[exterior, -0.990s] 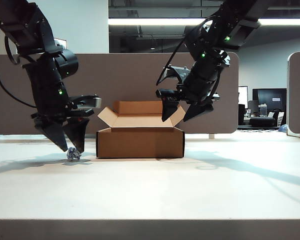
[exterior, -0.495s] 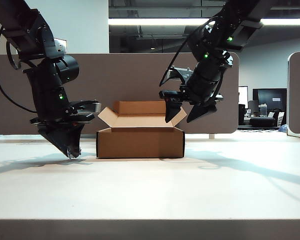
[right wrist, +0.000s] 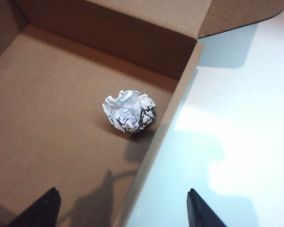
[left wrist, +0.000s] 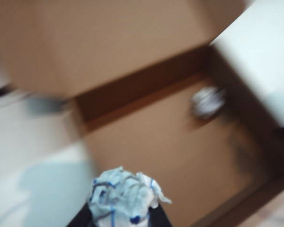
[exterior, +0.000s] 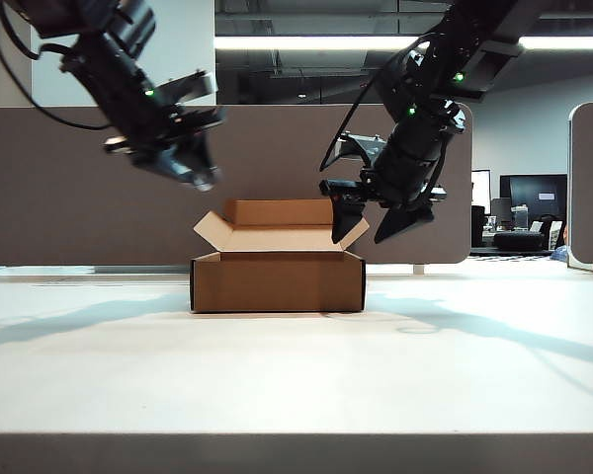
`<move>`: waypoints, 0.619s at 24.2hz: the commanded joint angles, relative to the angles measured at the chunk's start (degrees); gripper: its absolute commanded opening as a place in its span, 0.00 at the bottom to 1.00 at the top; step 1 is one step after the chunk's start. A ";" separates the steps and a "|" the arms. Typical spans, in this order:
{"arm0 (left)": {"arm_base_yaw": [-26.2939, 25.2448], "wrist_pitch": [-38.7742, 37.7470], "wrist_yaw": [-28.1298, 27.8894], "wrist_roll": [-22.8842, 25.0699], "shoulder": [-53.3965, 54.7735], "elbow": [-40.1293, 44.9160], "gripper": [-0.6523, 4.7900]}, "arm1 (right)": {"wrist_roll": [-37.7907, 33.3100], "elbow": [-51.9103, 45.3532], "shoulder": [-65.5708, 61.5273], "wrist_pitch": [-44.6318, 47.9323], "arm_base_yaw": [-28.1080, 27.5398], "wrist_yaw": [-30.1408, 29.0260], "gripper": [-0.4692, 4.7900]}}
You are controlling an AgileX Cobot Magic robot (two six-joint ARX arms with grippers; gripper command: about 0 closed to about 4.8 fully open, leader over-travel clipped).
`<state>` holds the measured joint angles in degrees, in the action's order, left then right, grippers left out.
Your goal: Pick up all the paper balls on the table and put them in the paper box.
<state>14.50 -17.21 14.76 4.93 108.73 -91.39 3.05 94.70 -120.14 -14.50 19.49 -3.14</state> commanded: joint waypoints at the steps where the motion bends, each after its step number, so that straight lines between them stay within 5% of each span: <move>1: 1.88 3.82 3.04 -2.38 1.33 0.04 0.49 | 0.22 0.31 1.81 -1.81 -0.07 0.00 0.78; 3: 2.34 4.74 2.36 -2.40 2.14 0.04 0.66 | 0.24 0.31 3.13 -2.03 -0.31 0.00 0.78; 8: 2.32 4.02 2.12 -2.34 1.99 -0.20 0.65 | 0.22 0.31 6.84 -2.05 -0.79 0.00 0.78; 12: 2.32 -0.11 5.62 -1.77 -0.79 -0.20 0.56 | 0.09 0.31 10.19 -5.46 -0.76 -0.02 0.60; 15: 2.32 -6.34 5.64 -1.84 -5.95 -0.20 0.25 | -2.10 0.31 14.12 -8.02 -0.79 -0.68 0.37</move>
<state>16.69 -21.32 19.97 3.01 104.77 -91.29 2.17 94.67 -107.83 -22.30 18.68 -3.27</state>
